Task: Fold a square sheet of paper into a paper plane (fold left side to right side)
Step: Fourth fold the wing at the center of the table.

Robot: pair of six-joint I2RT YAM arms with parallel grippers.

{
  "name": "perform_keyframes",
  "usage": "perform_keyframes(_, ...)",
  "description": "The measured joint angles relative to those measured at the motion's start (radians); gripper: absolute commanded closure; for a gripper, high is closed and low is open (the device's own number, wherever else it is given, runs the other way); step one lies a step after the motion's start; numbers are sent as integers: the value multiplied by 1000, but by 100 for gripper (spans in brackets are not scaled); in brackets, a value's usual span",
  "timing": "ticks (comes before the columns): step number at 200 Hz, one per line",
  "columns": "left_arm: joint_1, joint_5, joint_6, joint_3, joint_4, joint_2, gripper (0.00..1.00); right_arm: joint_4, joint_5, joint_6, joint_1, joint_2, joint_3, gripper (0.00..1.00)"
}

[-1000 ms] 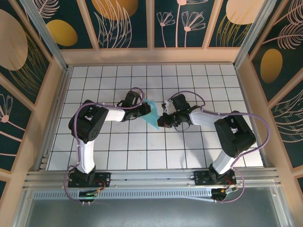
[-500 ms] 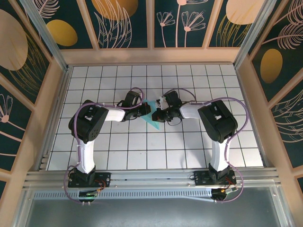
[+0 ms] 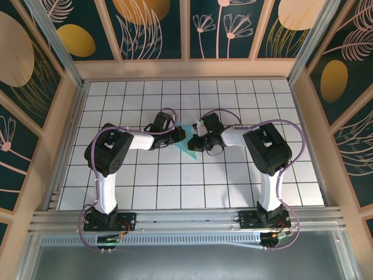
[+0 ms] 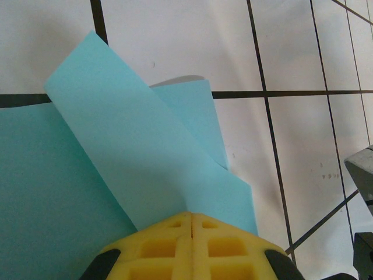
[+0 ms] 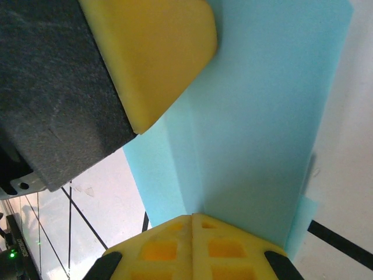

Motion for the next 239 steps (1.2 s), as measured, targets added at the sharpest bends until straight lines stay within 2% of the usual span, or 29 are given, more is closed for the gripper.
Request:
perform_keyframes(107,0,-2,-2,0,0,0,100,-77,-7,-49,7,-118,-130,100)
perform_keyframes(161,0,-2,-1,0,0,0,100,-210,-8,-77,3,-198,-157,100)
perform_keyframes(188,0,-2,-1,0,0,0,100,-220,-9,-79,-29,-282,-157,87)
perform_keyframes(208,0,-2,-2,0,0,0,100,-190,-8,-76,-82,-330,-157,84)
perform_keyframes(219,0,-2,-3,0,0,0,100,-162,-8,-71,-103,-339,-157,86)
perform_keyframes(239,0,-2,-6,0,0,0,100,-109,-11,-50,-113,-335,-156,100)
